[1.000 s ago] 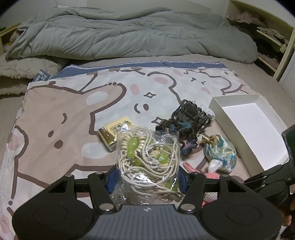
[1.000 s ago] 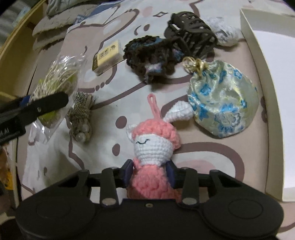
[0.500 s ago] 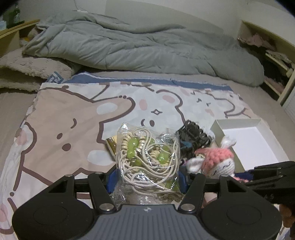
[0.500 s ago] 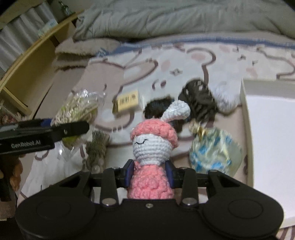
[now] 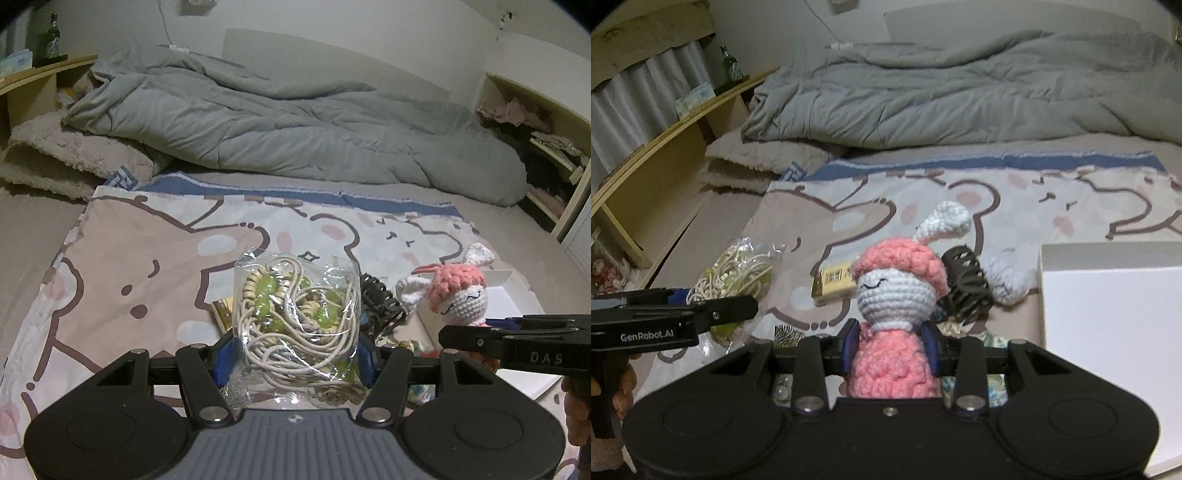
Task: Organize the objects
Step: 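Lift and carry the bag with the left gripper while the right gripper carries the bunny to the white box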
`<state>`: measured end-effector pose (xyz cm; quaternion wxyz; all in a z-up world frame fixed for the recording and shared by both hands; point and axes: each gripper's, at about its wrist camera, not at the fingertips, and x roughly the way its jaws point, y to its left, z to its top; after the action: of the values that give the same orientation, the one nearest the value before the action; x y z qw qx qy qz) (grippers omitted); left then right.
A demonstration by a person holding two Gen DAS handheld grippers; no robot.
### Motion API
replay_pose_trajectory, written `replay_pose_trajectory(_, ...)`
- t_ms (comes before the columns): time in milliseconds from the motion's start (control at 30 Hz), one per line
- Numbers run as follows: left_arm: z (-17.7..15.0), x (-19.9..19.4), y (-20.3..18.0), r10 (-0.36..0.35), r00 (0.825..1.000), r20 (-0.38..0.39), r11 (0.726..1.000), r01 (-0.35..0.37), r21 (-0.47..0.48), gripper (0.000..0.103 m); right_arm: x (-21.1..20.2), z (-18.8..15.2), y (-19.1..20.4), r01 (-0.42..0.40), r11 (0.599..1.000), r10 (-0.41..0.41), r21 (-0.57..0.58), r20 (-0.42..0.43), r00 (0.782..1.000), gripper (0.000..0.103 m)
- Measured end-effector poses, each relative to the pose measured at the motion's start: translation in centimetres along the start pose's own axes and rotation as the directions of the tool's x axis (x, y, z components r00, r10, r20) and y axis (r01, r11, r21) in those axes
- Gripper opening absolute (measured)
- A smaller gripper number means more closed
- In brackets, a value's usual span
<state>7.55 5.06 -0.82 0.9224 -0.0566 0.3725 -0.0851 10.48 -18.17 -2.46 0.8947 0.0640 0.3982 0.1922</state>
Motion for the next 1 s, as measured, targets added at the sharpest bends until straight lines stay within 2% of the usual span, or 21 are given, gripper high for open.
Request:
replay_pose_trajectory(400,1.6,-1.6,-2.1,-0.002,0.995,0.098,0.999,0.006,-0.033,0.062,-4.5,1.5,-0.2,0.013,0.999,-0.009,-0.035,0.120,0.993,0.038)
replay_pose_trajectory(633,2.9,-0.6,-5.3,-0.049,0.989,0.140,0.998,0.055,-0.037,0.062,-6.4,2.8,-2.5,0.061,0.998,-0.054,-0.035,0.168,0.984,0.038)
replay_pose_trajectory(1000,3.8,4.0,-12.0,-0.186,0.975,0.122,0.981,0.191,-0.031,0.062,-7.2,3.6,-9.2,0.174,0.984,-0.175,0.020,0.199,0.964,0.038)
